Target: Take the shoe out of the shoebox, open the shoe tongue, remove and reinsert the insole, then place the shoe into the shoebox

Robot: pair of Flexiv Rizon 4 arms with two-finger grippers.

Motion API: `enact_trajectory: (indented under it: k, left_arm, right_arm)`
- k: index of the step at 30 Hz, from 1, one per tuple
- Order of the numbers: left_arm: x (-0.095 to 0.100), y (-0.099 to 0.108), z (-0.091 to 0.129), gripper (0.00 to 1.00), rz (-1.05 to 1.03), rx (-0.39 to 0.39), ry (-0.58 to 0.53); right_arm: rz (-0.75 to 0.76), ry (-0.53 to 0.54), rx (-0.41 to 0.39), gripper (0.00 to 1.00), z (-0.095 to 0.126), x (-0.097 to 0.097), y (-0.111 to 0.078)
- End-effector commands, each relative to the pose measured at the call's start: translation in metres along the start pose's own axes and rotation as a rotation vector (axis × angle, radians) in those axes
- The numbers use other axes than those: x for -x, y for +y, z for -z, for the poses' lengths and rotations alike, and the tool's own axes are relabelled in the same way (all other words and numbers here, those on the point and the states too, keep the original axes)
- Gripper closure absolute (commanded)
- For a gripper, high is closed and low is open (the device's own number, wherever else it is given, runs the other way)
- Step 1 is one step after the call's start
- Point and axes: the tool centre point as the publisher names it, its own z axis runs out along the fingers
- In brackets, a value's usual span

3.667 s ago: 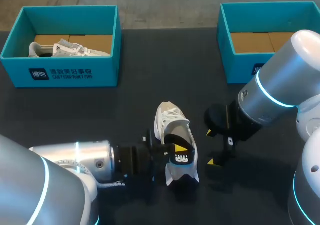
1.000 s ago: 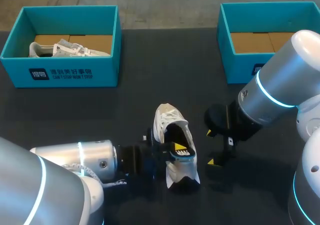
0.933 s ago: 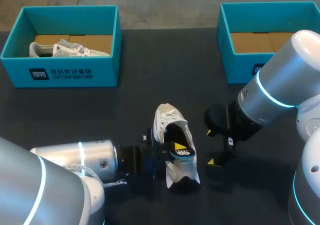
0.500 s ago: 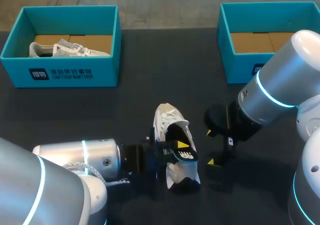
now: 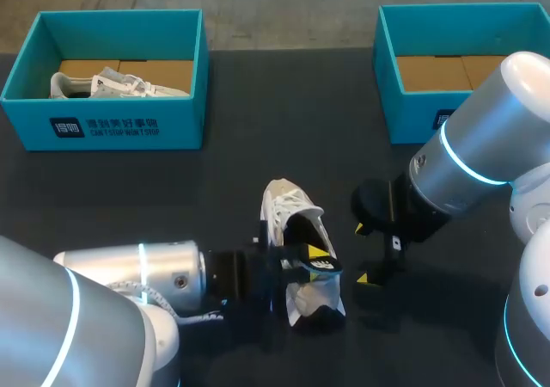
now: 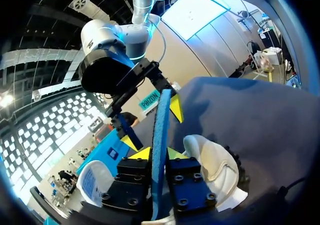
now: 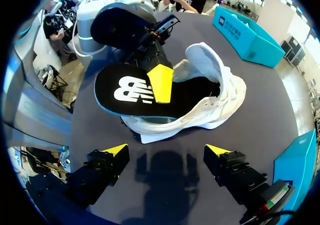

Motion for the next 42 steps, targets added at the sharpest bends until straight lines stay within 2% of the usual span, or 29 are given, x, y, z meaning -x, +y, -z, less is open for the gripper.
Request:
enact_trajectory:
  k: [1, 10, 20, 26, 28, 30, 36, 42]
  left_arm:
    - [-0.003, -0.002, 0.003, 1.00, -0.001, -0.005, -0.004]
    - [-0.004, 0.012, -0.006, 1.00, -0.059, 0.021, 0.006]
    - [0.003, 0.030, -0.006, 1.00, -0.058, 0.067, -0.010]
    - [0.002, 0.024, -0.002, 1.00, -0.038, 0.053, -0.005]
    - [0.002, 0.021, -0.001, 0.82, -0.035, 0.048, -0.005]
    - [0.002, 0.018, 0.001, 0.76, -0.030, 0.041, -0.006]
    - [0.002, 0.007, 0.006, 0.74, -0.022, 0.023, -0.011]
    - [0.000, -0.004, 0.009, 0.76, -0.009, 0.001, -0.010]
  right_arm:
    - [-0.001, -0.004, 0.000, 0.00, -0.002, -0.001, 0.000]
    - [-0.001, -0.004, 0.000, 0.00, -0.002, -0.001, 0.000]
    - [-0.001, -0.004, 0.000, 0.00, -0.002, -0.001, 0.000]
    - [-0.001, -0.004, 0.000, 0.00, -0.002, -0.001, 0.000]
    - [-0.001, -0.004, 0.000, 0.00, -0.002, -0.001, 0.000]
    - [-0.001, -0.004, 0.000, 0.00, -0.002, -0.001, 0.000]
    - [-0.001, -0.004, 0.000, 0.00, -0.002, -0.001, 0.000]
    - [-0.001, -0.004, 0.000, 0.00, -0.002, -0.001, 0.000]
